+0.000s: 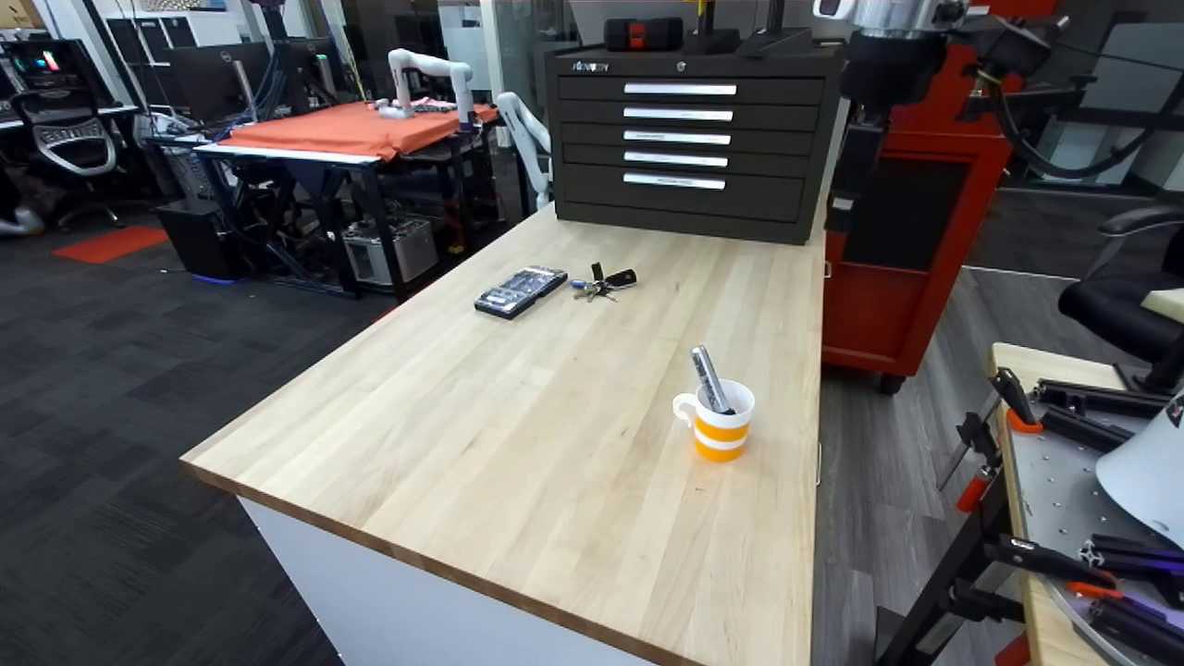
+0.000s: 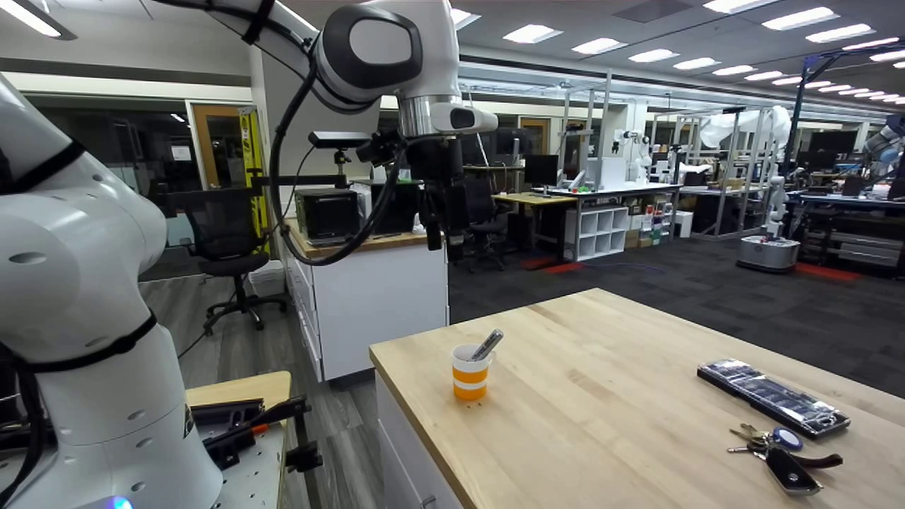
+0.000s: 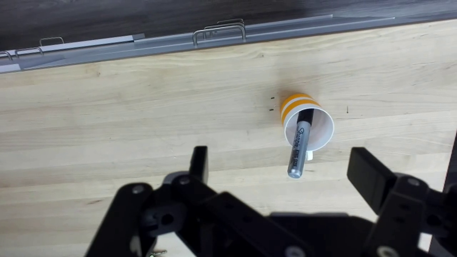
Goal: Take the marker out of the white and orange mug
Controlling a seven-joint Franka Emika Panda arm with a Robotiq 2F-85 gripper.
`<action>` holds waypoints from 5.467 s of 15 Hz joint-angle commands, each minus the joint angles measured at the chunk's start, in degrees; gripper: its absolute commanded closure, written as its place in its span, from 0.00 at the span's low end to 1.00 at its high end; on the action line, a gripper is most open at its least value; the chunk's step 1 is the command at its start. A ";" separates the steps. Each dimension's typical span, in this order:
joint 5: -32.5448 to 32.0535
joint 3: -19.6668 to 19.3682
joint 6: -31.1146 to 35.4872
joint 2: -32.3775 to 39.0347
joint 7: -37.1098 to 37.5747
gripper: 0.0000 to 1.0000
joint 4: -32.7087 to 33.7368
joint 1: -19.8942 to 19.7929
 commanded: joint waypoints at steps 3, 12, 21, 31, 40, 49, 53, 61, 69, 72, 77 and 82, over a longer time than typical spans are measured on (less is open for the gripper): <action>1.03 -0.87 7.43 5.12 -0.98 0.00 -0.70 1.01; 2.94 -1.67 17.68 18.31 -3.63 0.00 2.70 1.39; 7.71 -1.26 16.94 30.92 -9.03 0.00 13.85 1.35; 13.51 0.27 15.10 40.03 -14.43 0.00 20.21 0.47; 13.39 0.68 12.01 39.73 -14.70 0.00 19.31 0.61; 13.48 1.25 14.48 40.68 -17.20 0.00 18.18 0.63; 13.88 1.45 14.85 41.55 -18.18 0.00 17.98 0.51; 13.34 1.53 15.74 43.29 -19.23 0.00 18.73 0.28; 12.97 1.48 16.55 44.11 -20.36 0.00 19.55 -0.06; 12.59 1.31 16.31 44.32 -20.36 0.00 20.44 -0.14; 12.79 1.36 16.28 44.64 -20.43 0.00 21.46 -0.27; 13.43 1.49 15.98 44.86 -20.51 0.00 21.33 -0.47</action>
